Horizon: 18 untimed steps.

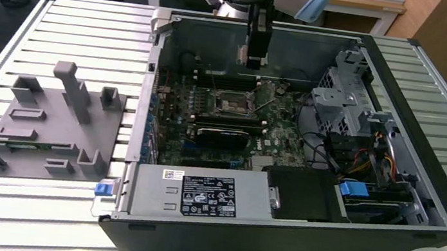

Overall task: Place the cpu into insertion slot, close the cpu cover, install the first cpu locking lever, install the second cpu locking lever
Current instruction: 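Place the cpu into insertion slot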

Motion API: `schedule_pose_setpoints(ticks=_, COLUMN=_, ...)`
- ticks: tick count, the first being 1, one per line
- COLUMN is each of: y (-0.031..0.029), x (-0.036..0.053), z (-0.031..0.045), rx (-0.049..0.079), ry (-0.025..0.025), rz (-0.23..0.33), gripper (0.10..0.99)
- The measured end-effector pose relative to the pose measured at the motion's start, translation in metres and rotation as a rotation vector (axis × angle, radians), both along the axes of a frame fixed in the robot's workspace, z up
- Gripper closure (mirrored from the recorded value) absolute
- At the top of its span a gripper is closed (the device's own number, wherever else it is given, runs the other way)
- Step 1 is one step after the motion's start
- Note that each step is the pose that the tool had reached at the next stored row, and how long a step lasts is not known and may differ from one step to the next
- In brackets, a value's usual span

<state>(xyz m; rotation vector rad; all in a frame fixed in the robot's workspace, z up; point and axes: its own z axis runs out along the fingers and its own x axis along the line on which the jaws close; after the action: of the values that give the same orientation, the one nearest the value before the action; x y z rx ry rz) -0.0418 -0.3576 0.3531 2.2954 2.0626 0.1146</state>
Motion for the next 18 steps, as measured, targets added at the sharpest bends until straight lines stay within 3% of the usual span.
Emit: schedule_pose_setpoints(ticks=18, y=0.0, x=0.0, z=-0.0005, rx=0.0, ry=0.0, rz=-0.092, gripper=0.545)
